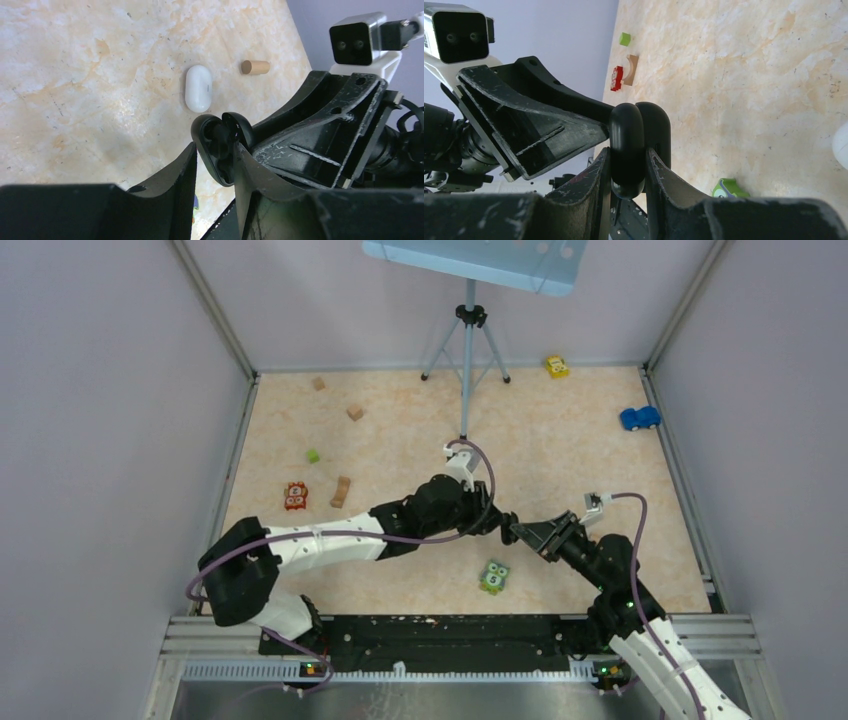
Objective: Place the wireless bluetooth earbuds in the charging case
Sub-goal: Adjust the left earbud in the left side groove of the charging case.
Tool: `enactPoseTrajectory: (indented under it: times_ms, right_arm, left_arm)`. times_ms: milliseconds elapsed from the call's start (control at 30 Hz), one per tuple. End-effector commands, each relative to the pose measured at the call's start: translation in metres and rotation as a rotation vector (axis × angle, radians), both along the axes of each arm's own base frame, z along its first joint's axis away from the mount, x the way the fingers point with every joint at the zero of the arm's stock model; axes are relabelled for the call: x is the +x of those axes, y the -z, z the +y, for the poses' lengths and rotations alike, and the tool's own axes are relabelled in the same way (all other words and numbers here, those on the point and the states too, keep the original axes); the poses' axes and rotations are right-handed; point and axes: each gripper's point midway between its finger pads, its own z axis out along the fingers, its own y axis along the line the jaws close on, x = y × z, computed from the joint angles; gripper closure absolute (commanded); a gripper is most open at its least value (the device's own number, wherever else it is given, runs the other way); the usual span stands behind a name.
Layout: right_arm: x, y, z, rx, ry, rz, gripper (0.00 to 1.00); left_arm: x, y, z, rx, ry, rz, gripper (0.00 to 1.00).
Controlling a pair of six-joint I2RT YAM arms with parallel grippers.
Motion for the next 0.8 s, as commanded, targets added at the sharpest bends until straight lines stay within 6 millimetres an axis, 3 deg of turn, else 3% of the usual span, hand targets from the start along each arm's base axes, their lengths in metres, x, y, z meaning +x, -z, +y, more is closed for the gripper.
enactPoseTrajectory:
  times_ms: [0, 200, 367, 767]
  right_arm:
    - [0.001, -0.03, 0.001, 0.038, -0.008, -0.08, 0.95]
    - [0.001, -0.031, 0.001, 0.037, -0.009, -0.081, 0.95]
    - [0.001, -0.031, 0.002, 0.038, -0.01, -0.083, 0.95]
    - [0.0, -0.031, 0.001, 0.037, -0.011, -0.083, 0.95]
  left_arm:
    - [0.003, -0.042, -0.001, -0.075, -0.014, -0.073, 0.62]
    - [0.001, -0.05, 0.004, -0.094, -0.023, -0.091, 0.62]
    - [0.009, -0.042, 0.01, -0.047, -0.065, -0.098, 0.65]
    - [0.01, -0.027, -0.009, 0.023, -0.023, -0.068, 0.74]
